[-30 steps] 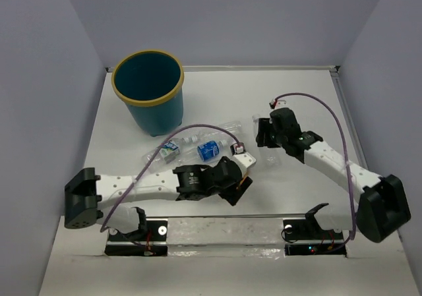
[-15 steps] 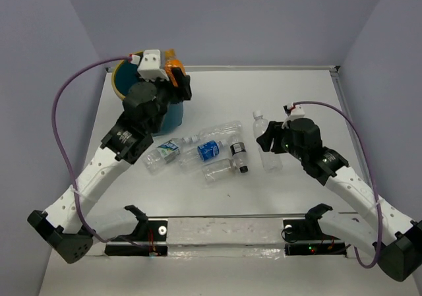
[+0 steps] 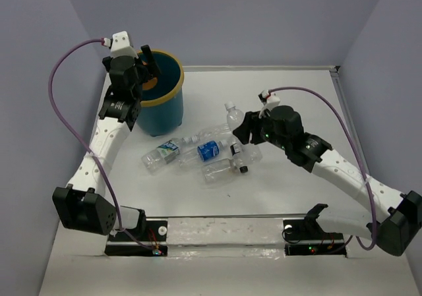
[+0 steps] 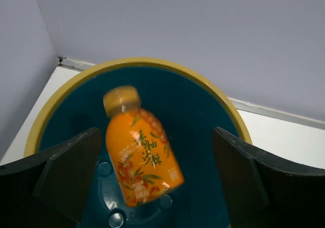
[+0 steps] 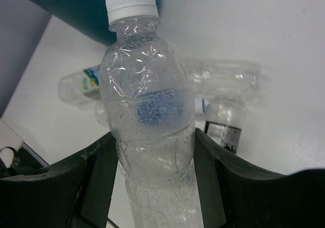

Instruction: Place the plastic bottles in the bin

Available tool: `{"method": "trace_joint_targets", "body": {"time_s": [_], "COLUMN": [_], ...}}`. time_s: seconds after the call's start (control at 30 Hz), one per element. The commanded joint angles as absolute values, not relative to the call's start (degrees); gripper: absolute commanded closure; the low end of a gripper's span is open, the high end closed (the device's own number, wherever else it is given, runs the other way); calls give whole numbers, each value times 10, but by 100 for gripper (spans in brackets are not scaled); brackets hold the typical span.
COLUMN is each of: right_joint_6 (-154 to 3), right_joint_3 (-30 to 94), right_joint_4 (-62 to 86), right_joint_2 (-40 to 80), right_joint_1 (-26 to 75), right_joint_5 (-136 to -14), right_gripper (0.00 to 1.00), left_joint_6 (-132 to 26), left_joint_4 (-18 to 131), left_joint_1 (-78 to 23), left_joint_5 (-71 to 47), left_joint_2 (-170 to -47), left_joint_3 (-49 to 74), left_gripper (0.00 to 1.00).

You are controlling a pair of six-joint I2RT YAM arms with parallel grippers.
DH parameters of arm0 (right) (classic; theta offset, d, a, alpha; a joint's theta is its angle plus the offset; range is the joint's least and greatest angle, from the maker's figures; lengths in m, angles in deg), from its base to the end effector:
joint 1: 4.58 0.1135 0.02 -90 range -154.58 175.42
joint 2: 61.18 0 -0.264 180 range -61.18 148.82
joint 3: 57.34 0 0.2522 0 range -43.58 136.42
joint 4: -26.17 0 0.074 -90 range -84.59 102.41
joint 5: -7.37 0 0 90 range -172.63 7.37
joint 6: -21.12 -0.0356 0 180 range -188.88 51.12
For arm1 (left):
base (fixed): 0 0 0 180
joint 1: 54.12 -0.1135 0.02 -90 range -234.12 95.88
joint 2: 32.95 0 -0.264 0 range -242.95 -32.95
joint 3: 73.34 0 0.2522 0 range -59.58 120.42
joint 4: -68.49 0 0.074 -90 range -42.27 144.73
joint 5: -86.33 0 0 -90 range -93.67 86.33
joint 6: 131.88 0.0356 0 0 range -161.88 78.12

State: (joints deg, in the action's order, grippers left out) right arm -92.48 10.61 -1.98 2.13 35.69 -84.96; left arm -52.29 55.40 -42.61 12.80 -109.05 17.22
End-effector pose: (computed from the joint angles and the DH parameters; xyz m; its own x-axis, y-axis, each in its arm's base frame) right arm 0.1942 0.1626 0.3261 -0.5261 0.0786 -0.8468 -0.4439 0.8239 0.3523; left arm 0.3047 -0.0517 0.4353 0.0387 -0.1847 -0.9820 -0.0807 0.9790 -0.1873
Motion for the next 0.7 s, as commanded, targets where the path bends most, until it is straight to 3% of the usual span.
{"method": "trace_joint_targets", "body": {"time_s": [0.0,0.37,0.67], "right_joint_6": [-899,-881,-877], "right_joint_3": [238,519,837], "right_joint_4": [58,111,214], "right_joint_2": [64,270,528], "right_joint_1": [372,414,431], "right_joint_5": [-847,-817,-798], "right_gripper": [69,70,70], "left_joint_6": [-537,-591,-624], "left_joint_4": [597,496,352], "left_joint_1": [-428,-427,-427], "left_joint_5": [77,-69,-154], "left_joint_2": [-1036,-839,-653], "left_joint_3": [164,34,-131], "left_gripper": [1,1,1]}}
